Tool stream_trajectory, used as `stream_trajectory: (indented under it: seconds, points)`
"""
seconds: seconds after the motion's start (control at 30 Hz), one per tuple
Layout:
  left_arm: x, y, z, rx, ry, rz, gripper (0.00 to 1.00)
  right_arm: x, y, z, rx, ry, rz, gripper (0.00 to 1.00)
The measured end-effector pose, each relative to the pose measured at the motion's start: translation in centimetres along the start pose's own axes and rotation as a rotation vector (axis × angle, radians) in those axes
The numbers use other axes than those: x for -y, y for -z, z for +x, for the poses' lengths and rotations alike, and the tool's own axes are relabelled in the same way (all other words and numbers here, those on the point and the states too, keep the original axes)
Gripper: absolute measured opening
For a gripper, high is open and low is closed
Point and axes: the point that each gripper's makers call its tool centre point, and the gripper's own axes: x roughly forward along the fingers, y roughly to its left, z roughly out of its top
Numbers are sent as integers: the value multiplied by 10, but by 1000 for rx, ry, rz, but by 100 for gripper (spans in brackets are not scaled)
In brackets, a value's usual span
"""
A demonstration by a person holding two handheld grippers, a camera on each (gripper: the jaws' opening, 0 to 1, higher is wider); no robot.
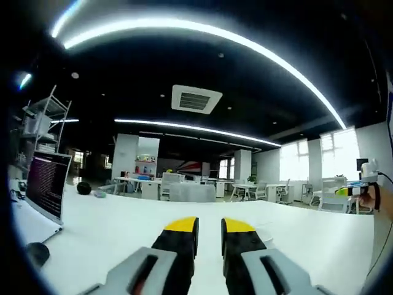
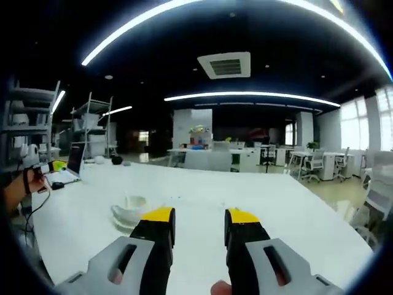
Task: Tidy tabletop coffee trays, cups and spoons，present forward
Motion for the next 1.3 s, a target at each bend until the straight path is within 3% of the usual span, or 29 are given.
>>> stream_trajectory:
  seconds: [0.23, 0.53, 0.9, 1.3]
  points:
    - [-7, -4, -23, 26, -14, 29, 18, 20, 4, -20, 26, 31, -19, 34]
    - [-25, 12, -47, 36, -97, 43, 19, 29, 13, -40, 62, 64, -28, 36]
    - [-29, 18, -76, 39, -128, 73, 22, 28, 20, -73, 127, 85, -21, 42]
    - [-21, 17, -91, 66, -127, 83, 29, 13, 31, -94, 116, 118, -38, 43]
